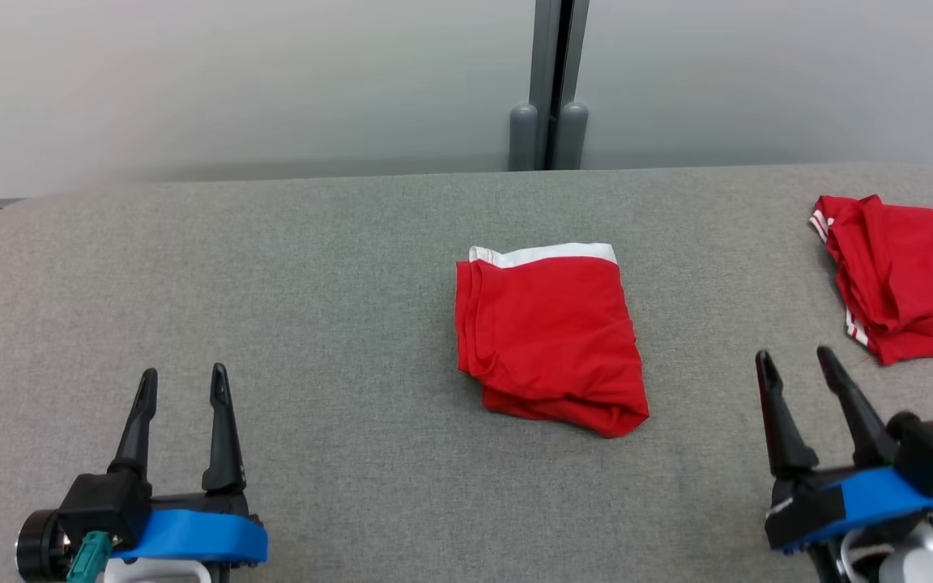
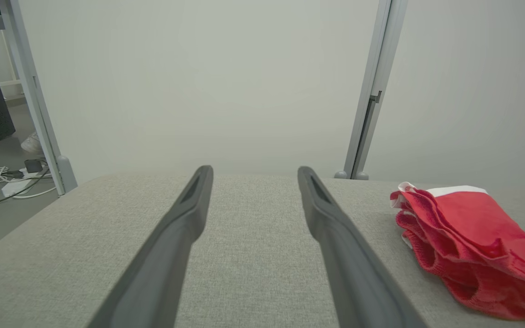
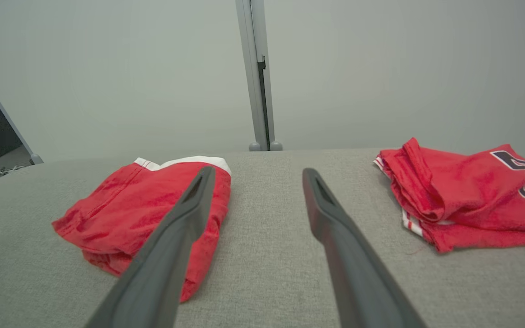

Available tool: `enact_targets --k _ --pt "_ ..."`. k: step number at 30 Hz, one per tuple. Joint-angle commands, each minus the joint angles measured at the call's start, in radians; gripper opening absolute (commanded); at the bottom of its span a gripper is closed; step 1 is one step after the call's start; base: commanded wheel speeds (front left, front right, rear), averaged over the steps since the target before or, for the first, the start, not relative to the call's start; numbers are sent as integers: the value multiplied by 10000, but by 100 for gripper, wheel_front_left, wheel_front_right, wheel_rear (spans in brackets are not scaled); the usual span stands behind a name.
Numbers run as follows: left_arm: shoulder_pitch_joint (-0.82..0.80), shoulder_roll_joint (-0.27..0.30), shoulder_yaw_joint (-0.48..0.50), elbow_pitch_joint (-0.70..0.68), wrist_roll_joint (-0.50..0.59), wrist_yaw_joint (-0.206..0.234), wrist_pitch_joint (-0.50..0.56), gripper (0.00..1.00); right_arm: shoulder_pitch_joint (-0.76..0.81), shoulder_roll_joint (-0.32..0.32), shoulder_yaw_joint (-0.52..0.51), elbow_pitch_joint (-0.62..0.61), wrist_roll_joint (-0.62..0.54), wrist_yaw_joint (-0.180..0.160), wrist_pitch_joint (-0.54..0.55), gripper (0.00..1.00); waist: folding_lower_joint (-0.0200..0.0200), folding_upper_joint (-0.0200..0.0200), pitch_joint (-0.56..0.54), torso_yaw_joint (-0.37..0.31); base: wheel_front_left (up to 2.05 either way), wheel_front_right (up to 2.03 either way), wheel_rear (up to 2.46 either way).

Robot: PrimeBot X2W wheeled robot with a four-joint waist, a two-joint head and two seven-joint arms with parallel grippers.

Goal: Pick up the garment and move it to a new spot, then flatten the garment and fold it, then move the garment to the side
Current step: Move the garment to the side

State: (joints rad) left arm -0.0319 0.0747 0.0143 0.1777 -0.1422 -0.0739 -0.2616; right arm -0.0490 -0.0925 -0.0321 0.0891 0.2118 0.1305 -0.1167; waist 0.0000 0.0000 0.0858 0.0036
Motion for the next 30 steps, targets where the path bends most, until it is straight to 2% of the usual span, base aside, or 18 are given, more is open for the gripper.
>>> enact_targets --k 1,7,14,25,30 --pt "-185 13 -31 -39 -17 10 -47 100 -322 -71 10 5 -75 7 23 100 0 0 50 37 0 0 0" --pt "-558 -38 -266 -39 -2 -27 -47 100 -1838 -348 425 341 -109 7 631 100 0 0 430 323 0 0 0" --pt "-1056 -137 -581 33 -117 -22 -47 100 -3449 -744 749 1388 -74 7 1494 100 0 0 960 932 0 0 0" --pt "-1592 -233 -1032 153 -348 75 -47 100 -4283 -1330 1100 4140 -200 7 1663 100 0 0 1843 1802 0 0 0" --pt "-1694 -243 -1072 192 -427 130 -47 100 -4366 -1251 1170 5287 90 7 1443 100 0 0 1921 1975 0 0 0"
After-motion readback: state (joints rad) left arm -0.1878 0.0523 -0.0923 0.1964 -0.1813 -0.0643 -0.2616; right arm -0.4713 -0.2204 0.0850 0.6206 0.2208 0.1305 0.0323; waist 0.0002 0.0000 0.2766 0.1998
